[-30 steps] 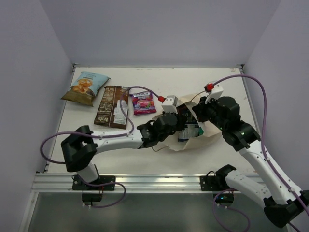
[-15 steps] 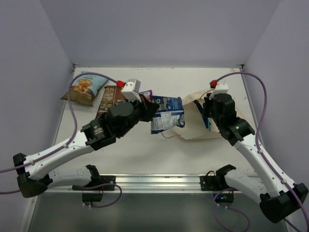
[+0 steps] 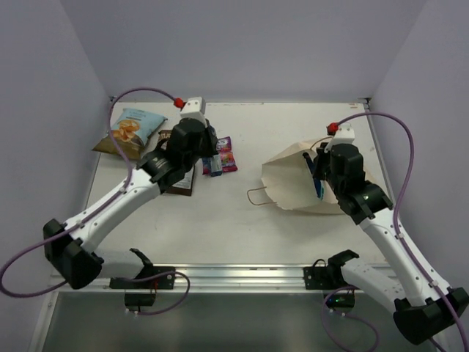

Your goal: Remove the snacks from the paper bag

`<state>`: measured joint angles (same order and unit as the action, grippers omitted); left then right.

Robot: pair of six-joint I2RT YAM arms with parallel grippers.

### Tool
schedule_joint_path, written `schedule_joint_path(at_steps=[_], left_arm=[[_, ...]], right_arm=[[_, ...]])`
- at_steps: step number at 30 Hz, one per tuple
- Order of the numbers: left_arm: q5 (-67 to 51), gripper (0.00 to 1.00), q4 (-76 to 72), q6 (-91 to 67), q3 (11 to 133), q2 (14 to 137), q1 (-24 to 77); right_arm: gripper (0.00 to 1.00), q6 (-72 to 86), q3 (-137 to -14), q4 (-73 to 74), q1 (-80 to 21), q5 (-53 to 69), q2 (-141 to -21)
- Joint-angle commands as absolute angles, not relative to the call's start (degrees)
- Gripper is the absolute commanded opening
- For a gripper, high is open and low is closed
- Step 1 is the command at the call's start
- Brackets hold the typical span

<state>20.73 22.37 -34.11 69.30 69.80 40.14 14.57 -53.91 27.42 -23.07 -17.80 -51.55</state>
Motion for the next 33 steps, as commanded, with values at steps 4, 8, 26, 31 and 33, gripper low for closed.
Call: schedule_joint_path(at_steps=[4, 8, 26, 31, 33], left_arm=[[13.45, 0.0, 7.04, -29.18, 85.56, 88.74, 36.75], [15.56, 0.0, -5.38, -31.02, 89.3, 97.81, 35.25], [6.76, 0.83, -13.39, -42.1, 74.89, 117.25, 29.44], [4.51, 0.93, -10.28, -38.94, 70.93, 110.4, 29.35], [3.08, 0.94, -10.28, -38.67, 68.56, 105.75, 29.88]], right_arm=[[0.0, 15.38, -53.26, 27.69, -22.76, -11.88, -49.49], [0.0, 14.76, -52.65, 26.98, -22.68, -7.49, -47.2], [0.0, 12.83, -52.73, 28.65, -22.76, -1.85, -44.56], [0.0, 12.48, -52.82, 28.91, -22.76, -2.11, -45.26], [0.0, 12.31, -53.35, 29.44, -22.76, -2.46, -45.35]])
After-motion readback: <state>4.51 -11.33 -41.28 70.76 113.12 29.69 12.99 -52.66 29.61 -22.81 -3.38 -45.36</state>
